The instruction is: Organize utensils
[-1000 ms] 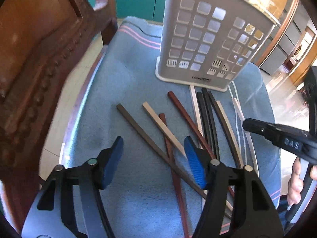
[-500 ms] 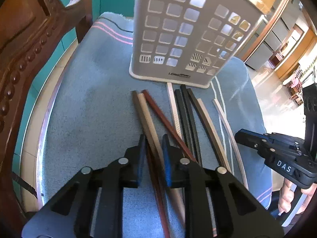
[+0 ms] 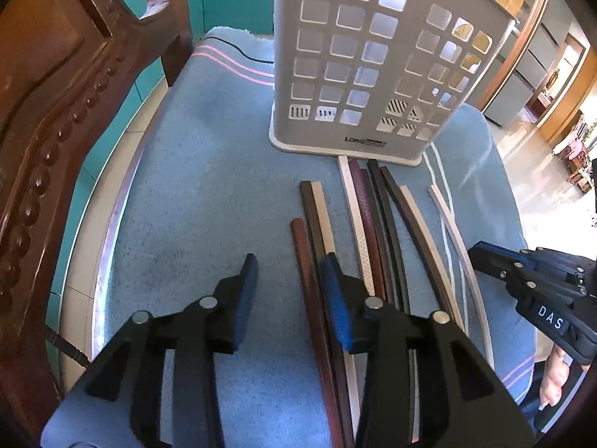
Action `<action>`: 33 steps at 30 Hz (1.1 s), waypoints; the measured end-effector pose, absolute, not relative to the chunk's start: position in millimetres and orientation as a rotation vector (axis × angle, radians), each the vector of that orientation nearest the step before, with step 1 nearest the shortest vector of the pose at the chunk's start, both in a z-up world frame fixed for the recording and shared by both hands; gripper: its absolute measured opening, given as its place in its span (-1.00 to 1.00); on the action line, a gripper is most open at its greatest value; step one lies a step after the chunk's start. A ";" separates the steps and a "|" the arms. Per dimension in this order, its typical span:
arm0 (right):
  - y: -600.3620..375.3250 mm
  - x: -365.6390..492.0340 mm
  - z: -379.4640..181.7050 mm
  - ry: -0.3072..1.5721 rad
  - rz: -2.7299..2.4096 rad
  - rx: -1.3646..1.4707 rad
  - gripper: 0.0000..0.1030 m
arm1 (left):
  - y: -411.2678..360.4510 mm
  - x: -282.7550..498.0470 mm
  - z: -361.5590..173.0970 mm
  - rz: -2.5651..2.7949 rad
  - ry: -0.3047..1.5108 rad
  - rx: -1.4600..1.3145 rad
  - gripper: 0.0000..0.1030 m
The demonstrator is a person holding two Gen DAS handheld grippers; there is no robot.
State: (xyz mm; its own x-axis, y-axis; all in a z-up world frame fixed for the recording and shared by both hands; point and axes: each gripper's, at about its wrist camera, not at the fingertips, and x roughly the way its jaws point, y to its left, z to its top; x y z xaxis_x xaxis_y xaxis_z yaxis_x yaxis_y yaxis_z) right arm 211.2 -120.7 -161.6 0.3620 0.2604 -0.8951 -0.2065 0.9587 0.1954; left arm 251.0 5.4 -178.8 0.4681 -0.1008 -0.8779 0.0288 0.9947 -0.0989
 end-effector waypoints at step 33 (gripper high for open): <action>-81.3 195.6 -159.8 1.045 0.233 -0.216 -0.62 | -19.2 253.7 -177.5 -0.044 1.067 0.045 -0.55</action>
